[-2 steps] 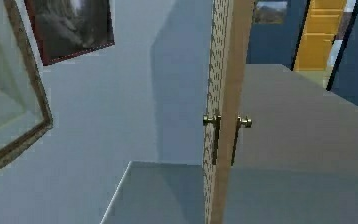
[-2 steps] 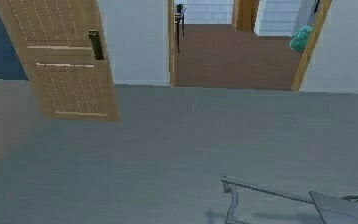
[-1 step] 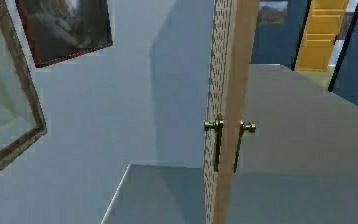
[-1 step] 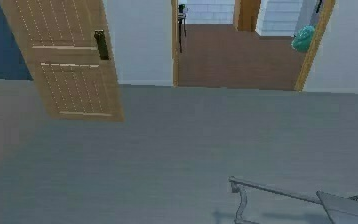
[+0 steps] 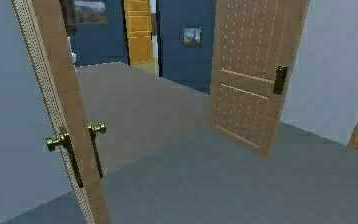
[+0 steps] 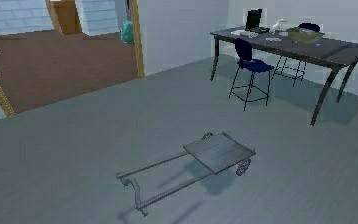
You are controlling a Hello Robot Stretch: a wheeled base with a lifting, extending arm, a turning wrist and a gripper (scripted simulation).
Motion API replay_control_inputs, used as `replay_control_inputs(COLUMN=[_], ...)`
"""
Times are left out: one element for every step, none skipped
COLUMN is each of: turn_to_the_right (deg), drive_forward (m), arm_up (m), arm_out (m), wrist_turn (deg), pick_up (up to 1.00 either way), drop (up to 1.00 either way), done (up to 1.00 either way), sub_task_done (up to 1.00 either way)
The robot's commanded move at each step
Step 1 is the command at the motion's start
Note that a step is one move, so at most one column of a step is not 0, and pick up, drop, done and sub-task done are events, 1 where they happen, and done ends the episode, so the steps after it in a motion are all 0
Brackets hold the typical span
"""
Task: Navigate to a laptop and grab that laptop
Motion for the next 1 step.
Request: replay_control_inputs(turn_to_the_right=[21.0], drive_forward=[0.0], arm_up=[0.0], arm_out=[0.0], wrist_turn=[0.0], pick_up=[0.0], drop=[0.0], done=[0.0], sub_task_done=[0.0])
